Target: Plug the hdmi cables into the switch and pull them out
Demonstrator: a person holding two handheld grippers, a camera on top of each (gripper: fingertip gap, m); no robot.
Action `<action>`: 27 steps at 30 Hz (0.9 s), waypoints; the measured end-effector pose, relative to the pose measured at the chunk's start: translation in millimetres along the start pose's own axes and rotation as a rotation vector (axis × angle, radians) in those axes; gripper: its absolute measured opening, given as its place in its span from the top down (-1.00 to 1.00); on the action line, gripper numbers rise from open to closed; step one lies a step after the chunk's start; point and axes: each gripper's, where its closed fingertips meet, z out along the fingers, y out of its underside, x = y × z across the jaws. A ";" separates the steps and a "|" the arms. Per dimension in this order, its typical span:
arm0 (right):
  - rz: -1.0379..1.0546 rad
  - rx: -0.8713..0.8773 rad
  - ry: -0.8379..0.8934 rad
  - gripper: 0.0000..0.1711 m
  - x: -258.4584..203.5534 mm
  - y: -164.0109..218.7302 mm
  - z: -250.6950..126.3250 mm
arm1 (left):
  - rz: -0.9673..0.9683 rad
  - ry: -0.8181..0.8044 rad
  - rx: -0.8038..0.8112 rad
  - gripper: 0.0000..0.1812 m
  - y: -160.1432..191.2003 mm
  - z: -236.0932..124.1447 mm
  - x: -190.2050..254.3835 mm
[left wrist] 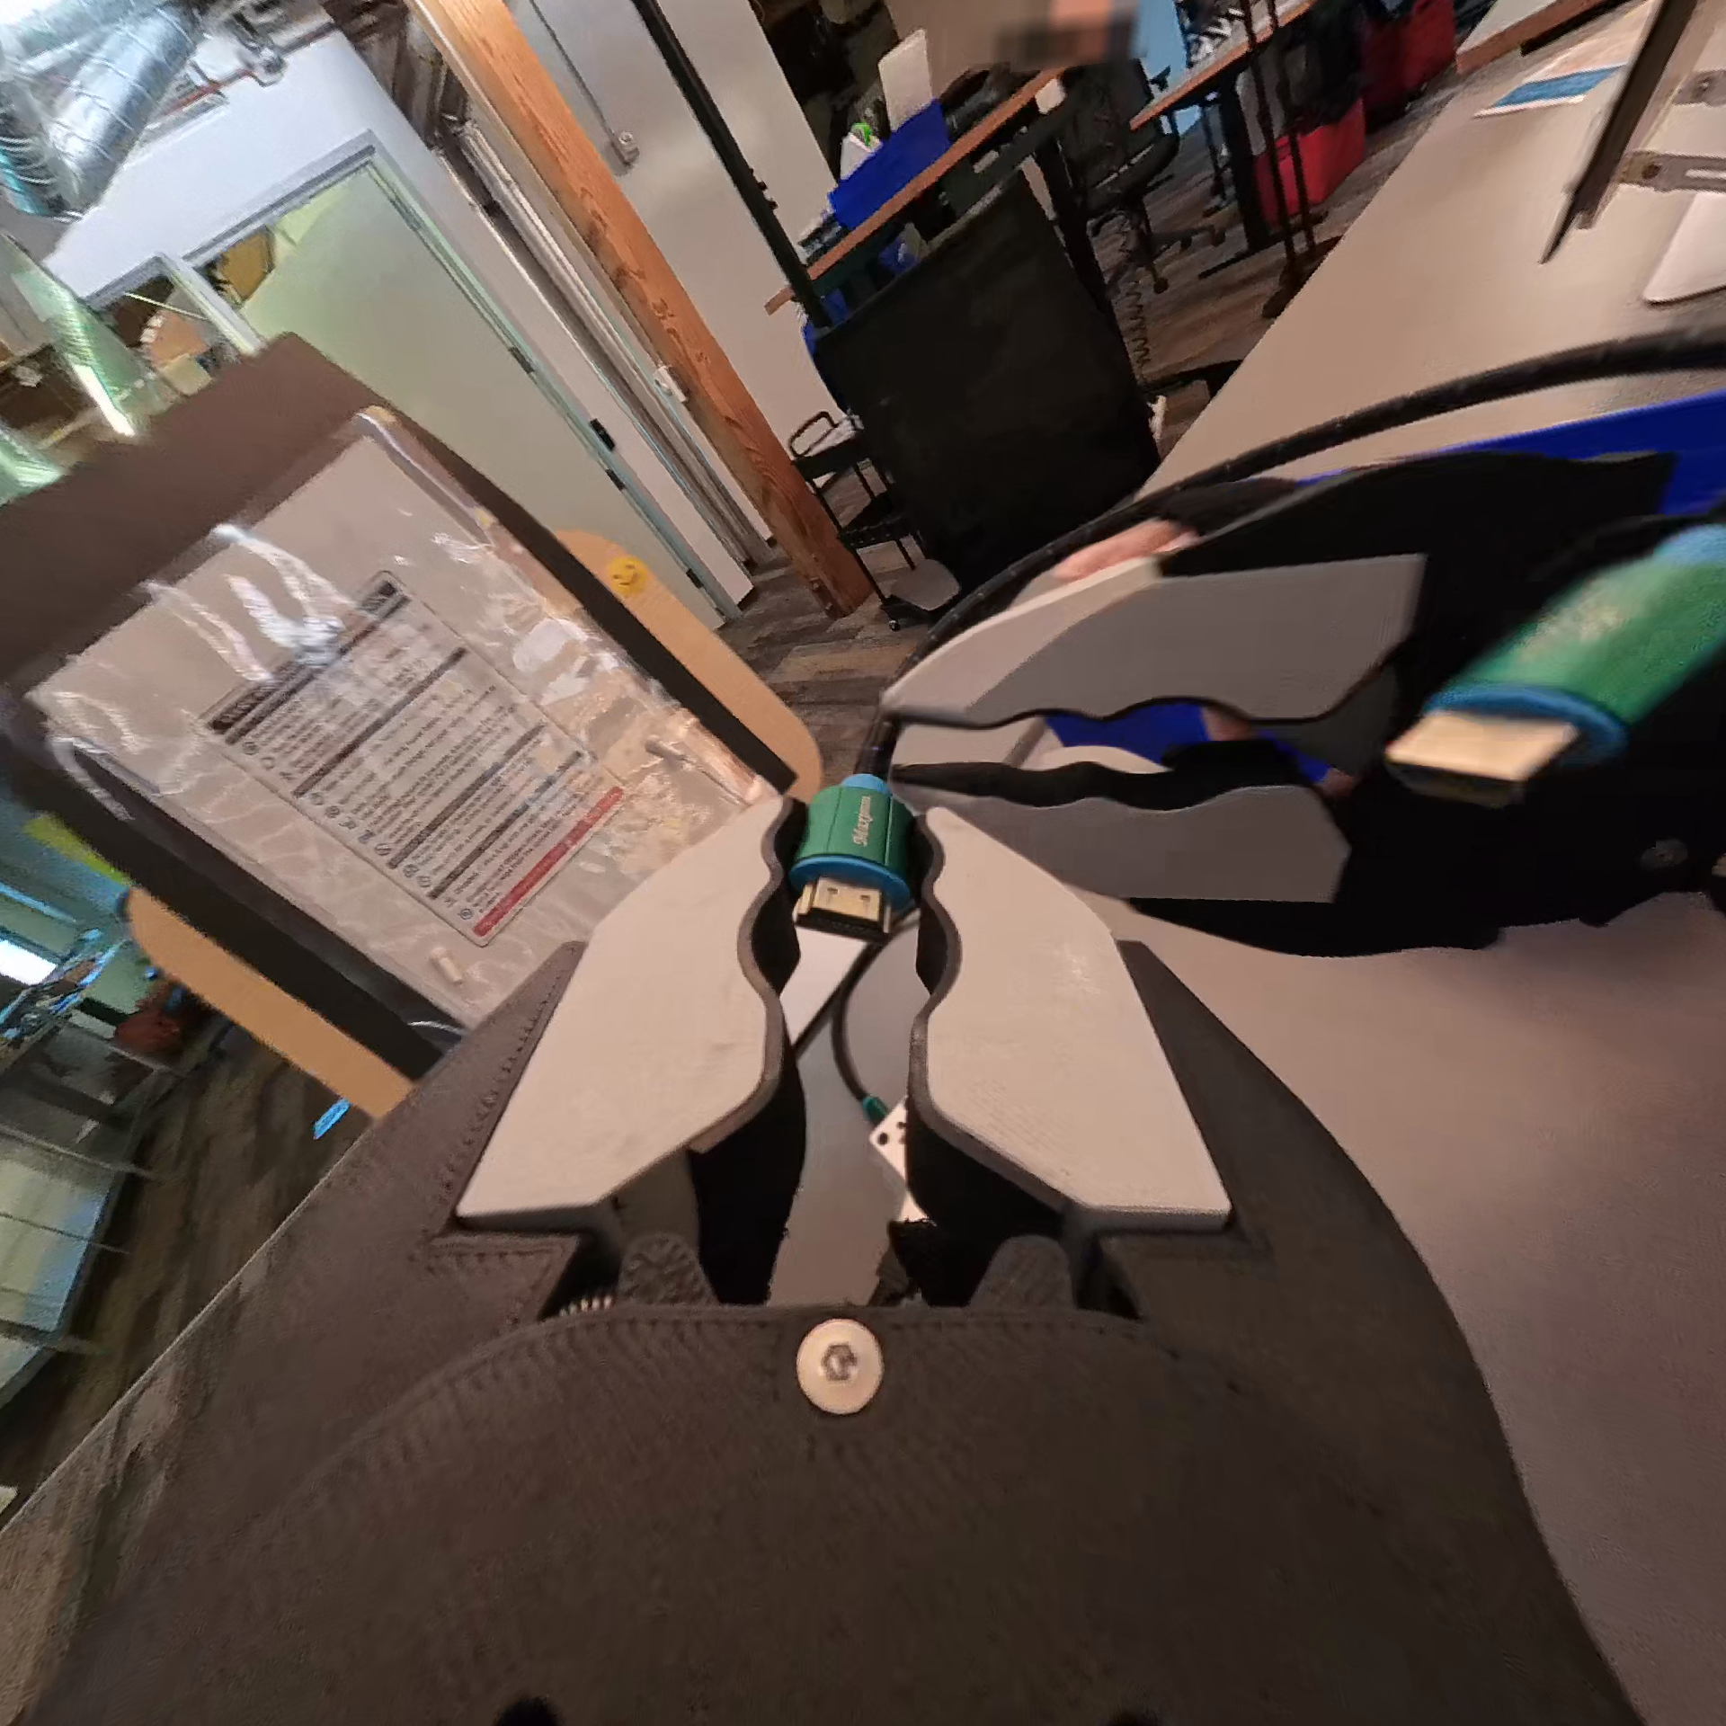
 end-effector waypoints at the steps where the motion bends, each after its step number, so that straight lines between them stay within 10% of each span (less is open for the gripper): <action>1: 0.008 0.031 0.030 0.84 3.9 -4.3 -2.6 | 0.002 -0.023 0.006 0.78 -1.0 -2.9 -6.0; 7: 0.051 0.325 -0.234 0.99 -62.0 -48.7 -24.3 | -0.093 0.030 0.102 0.78 -16.9 -28.2 -21.1; 12: 0.430 0.191 -0.552 0.73 -119.5 -7.5 -11.6 | -0.193 0.272 0.239 0.79 -41.5 -47.7 3.5; 27: 1.184 0.696 -0.459 0.68 13.5 -47.9 -37.1 | -0.268 0.441 0.249 0.81 -40.3 -39.0 27.7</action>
